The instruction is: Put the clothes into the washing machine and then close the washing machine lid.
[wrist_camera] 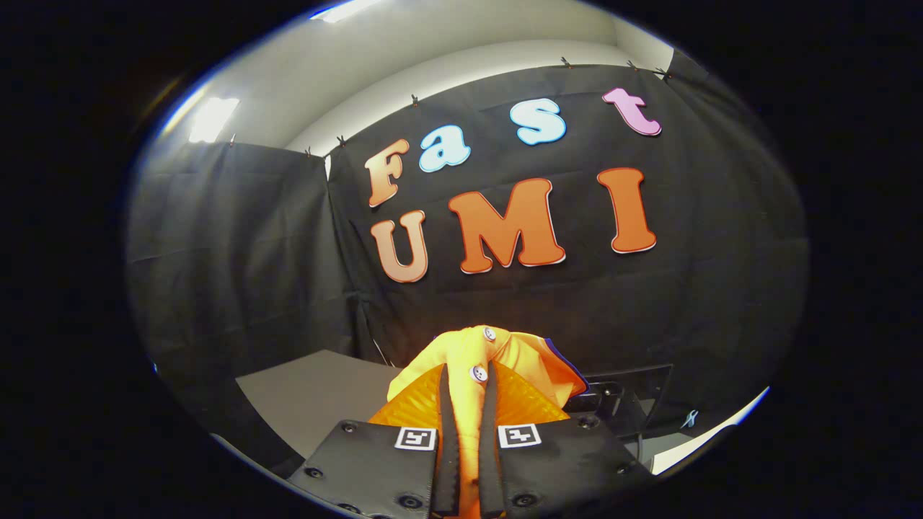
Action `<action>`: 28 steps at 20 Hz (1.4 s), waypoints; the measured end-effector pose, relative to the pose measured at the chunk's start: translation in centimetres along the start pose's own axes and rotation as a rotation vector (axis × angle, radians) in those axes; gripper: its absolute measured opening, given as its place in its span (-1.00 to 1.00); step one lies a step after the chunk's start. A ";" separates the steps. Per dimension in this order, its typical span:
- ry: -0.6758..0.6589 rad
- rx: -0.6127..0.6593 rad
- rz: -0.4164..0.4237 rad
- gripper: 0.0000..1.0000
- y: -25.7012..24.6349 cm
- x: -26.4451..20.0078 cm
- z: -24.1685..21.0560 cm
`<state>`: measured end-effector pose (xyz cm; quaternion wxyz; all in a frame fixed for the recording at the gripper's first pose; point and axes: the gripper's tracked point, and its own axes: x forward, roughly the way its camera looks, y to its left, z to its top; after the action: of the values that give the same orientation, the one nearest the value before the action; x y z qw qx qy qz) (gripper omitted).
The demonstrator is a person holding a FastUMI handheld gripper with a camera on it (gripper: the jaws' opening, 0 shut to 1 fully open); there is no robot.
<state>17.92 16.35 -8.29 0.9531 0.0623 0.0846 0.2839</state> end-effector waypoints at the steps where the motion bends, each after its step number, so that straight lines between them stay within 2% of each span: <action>1: 0.019 -0.008 -0.001 -0.64 -0.9 0.2 -1.1; 7: 0.116 0.007 0.035 -0.64 -4.2 3.1 -7.5; 11: 0.231 0.064 0.054 -0.64 -5.8 5.7 -14.2; 16: 0.409 0.104 0.020 -0.64 -8.1 7.0 -24.4; 24: 0.613 0.177 0.010 -0.64 -8.2 7.1 -35.0; 28: 0.776 0.192 -0.073 -0.64 -9.8 6.3 -41.5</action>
<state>20.21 14.60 -51.27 0.8497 0.0364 0.4665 0.2432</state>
